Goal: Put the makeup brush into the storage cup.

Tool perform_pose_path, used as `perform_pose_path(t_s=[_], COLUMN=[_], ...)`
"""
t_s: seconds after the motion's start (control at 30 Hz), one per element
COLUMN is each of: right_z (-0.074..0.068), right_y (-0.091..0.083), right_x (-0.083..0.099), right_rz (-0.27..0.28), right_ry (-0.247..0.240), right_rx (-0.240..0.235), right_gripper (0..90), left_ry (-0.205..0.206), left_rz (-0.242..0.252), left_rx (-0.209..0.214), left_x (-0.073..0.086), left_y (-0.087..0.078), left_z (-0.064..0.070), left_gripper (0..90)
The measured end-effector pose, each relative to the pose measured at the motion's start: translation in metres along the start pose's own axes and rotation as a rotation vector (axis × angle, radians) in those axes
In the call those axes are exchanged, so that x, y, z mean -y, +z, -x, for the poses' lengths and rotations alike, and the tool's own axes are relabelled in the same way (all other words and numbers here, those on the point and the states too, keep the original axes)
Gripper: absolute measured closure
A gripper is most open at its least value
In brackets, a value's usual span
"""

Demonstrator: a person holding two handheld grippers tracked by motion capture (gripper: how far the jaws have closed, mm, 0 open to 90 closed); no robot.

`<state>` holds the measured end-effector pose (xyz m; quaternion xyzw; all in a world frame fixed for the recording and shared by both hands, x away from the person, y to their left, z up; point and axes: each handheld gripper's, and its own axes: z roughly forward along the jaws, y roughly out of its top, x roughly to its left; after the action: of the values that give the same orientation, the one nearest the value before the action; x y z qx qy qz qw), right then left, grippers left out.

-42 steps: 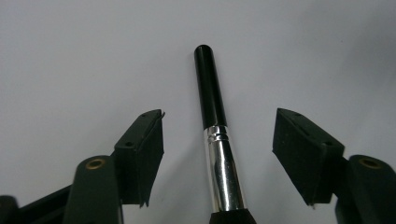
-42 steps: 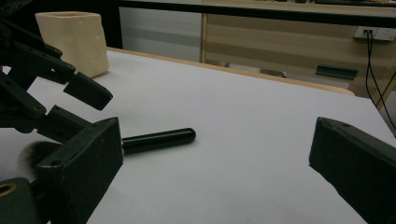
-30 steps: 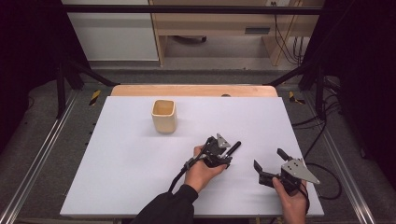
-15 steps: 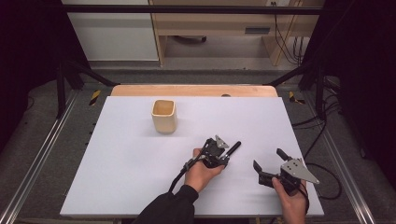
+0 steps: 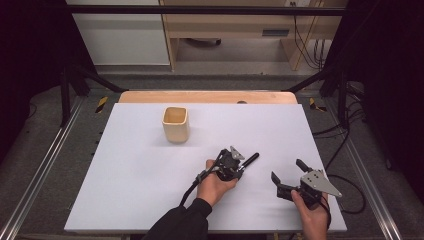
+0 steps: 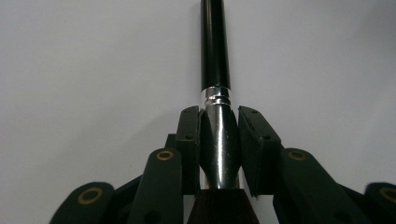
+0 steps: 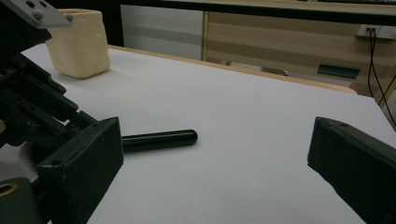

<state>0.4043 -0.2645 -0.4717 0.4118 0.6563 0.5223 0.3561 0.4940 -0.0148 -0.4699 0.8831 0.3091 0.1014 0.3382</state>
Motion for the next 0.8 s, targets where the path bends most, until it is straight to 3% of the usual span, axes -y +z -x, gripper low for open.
perform_pose_path(t_s=[0.4,0.67,0.8], right_z=[-0.003,-0.007,-0.013], right_y=[0.001,0.004,0.005], right_x=[0.000,0.000,-0.001], right_rz=[-0.003,-0.012,-0.021], right_ry=[-0.014,-0.032,-0.044], right_rx=[-0.007,-0.015,-0.031], right_gripper=[3.6,3.4,3.7], left_ry=[0.042,0.026,0.041], left_rz=[0.022,0.056,0.057], left_rx=[0.039,0.050,0.049], left_x=[0.003,0.008,0.010], left_y=[-0.019,-0.041,-0.051], left_z=[-0.008,-0.025,-0.031], left_gripper=[70.7,70.7,70.7])
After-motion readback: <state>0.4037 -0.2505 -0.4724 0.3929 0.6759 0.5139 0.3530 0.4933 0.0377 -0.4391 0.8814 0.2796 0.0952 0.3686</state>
